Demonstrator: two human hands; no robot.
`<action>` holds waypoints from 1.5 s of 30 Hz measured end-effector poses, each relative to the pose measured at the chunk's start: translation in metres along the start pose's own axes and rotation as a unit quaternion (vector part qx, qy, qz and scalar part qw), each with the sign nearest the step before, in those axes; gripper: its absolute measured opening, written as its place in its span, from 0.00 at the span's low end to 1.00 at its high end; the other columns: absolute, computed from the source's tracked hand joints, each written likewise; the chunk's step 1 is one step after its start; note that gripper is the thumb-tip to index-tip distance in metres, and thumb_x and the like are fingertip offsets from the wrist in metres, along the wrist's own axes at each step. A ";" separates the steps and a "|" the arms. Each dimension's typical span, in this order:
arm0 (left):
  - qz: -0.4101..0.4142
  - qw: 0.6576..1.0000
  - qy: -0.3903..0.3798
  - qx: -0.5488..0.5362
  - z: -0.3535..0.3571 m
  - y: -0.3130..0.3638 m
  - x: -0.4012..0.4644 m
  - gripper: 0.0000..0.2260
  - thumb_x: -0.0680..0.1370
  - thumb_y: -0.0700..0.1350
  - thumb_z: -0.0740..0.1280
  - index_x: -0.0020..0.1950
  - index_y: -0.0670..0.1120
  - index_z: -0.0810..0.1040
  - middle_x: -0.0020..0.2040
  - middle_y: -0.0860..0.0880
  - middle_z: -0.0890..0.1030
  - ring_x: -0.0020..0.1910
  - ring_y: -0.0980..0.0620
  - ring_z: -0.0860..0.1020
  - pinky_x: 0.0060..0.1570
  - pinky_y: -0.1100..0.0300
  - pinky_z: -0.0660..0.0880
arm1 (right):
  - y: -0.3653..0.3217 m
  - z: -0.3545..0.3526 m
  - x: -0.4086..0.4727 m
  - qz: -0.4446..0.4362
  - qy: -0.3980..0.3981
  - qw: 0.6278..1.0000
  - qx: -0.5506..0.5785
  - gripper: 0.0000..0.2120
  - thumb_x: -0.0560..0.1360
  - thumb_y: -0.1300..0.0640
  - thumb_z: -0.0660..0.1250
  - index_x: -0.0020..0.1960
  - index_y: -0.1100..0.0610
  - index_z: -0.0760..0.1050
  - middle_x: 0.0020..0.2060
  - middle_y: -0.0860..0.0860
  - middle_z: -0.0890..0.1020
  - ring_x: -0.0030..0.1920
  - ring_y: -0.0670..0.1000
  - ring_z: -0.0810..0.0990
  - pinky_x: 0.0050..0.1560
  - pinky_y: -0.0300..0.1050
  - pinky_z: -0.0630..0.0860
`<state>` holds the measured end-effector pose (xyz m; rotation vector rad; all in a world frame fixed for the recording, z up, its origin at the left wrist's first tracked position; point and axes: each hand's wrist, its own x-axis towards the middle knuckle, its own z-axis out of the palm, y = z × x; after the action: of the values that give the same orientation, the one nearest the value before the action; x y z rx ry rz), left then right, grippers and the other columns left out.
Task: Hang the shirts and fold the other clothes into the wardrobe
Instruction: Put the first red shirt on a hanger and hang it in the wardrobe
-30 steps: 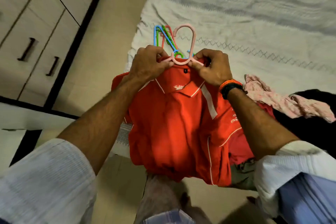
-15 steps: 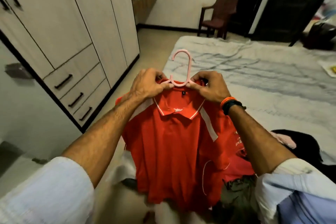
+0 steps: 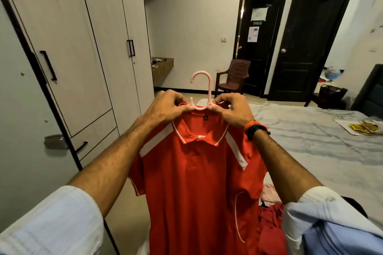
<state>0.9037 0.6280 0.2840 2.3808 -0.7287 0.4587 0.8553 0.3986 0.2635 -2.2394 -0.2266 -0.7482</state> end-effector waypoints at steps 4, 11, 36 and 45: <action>0.032 0.997 0.007 0.065 -0.017 -0.003 0.006 0.19 0.70 0.66 0.70 0.45 0.51 0.85 0.37 0.53 0.82 0.37 0.54 0.79 0.37 0.57 0.77 | -0.013 0.002 0.015 -0.002 -0.001 1.000 -0.027 0.10 0.69 0.45 0.76 0.41 0.51 0.83 0.35 0.45 0.84 0.36 0.44 0.82 0.40 0.45 0.81; 0.032 0.994 0.059 0.088 -0.018 -0.008 0.000 0.18 0.73 0.65 0.68 0.45 0.51 0.83 0.37 0.50 0.81 0.36 0.50 0.76 0.35 0.58 0.70 | -0.024 0.010 0.015 -0.007 0.015 0.999 -0.051 0.09 0.70 0.44 0.75 0.41 0.49 0.83 0.36 0.44 0.84 0.37 0.43 0.82 0.41 0.46 0.81; -0.160 0.969 0.166 0.087 -0.049 -0.017 -0.100 0.18 0.73 0.62 0.68 0.39 0.47 0.80 0.30 0.53 0.77 0.33 0.50 0.75 0.32 0.58 0.68 | -0.050 0.066 0.005 -0.151 -0.089 0.980 0.090 0.09 0.74 0.48 0.73 0.52 0.50 0.82 0.44 0.43 0.85 0.44 0.39 0.82 0.46 0.38 0.78; -0.307 0.894 0.290 0.151 -0.155 -0.014 -0.213 0.18 0.70 0.64 0.67 0.40 0.50 0.81 0.35 0.52 0.80 0.42 0.47 0.80 0.39 0.57 0.71 | -0.173 0.130 -0.005 -0.324 -0.144 0.931 0.087 0.19 0.75 0.36 0.62 0.53 0.49 0.80 0.43 0.49 0.85 0.44 0.54 0.83 0.42 0.48 0.78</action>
<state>0.7212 0.8183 0.2951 2.3807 0.3853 0.9825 0.8441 0.6126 0.2943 -2.0925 -1.1714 -0.6839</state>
